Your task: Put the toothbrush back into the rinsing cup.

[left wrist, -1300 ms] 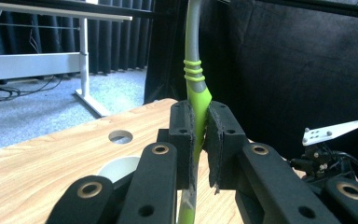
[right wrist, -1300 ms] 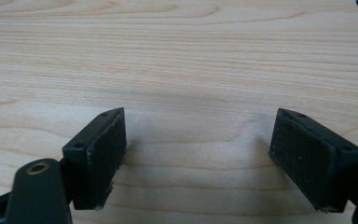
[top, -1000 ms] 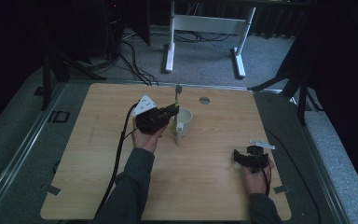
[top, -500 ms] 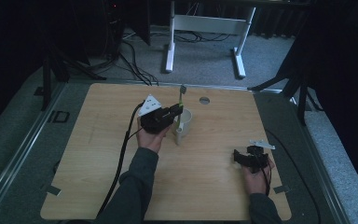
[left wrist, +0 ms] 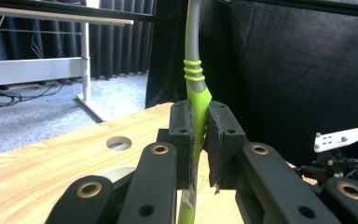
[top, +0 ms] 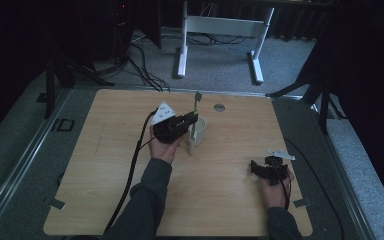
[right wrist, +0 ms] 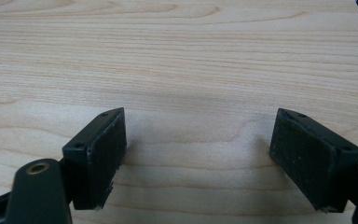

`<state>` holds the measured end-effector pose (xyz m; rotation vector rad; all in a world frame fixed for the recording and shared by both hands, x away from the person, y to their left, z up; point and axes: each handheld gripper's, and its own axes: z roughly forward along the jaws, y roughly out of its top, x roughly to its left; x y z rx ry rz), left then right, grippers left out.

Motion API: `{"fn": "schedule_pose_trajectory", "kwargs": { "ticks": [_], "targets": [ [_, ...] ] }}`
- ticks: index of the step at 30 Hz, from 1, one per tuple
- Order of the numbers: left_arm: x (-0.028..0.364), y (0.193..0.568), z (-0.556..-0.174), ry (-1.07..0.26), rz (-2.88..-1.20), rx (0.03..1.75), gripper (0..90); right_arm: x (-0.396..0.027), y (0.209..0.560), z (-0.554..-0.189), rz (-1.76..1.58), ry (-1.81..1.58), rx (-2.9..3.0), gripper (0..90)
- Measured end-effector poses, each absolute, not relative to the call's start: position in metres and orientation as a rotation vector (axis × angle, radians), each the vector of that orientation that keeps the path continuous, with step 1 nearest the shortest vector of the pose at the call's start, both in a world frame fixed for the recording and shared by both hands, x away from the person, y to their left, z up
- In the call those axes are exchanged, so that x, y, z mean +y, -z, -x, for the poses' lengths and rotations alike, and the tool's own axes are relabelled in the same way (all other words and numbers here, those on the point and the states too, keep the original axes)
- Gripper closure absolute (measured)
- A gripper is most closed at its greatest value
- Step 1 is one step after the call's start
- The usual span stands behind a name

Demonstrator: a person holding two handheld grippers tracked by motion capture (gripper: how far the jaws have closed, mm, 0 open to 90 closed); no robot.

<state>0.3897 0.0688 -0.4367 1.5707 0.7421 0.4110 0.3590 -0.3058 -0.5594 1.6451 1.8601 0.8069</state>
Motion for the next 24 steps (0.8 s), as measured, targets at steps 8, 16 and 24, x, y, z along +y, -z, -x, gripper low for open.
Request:
{"fn": "schedule_pose_trajectory", "kwargs": {
  "ticks": [8, 16, 24],
  "targets": [
    [0.067, 0.440, -0.391, -0.409, -1.577, 0.742, 81.4, -0.306, 0.559, -0.359, -1.645, -0.807, 1.860, 18.1],
    [0.067, 0.445, -0.394, -0.403, -1.587, 0.751, 81.4, -0.306, 0.559, -0.359, -1.645, -0.807, 1.860, 18.1],
    [0.065, 0.448, -0.396, -0.395, -1.595, 0.756, 81.3, -0.306, 0.559, -0.359, -1.645, -0.807, 1.860, 18.1]
  ]
}}
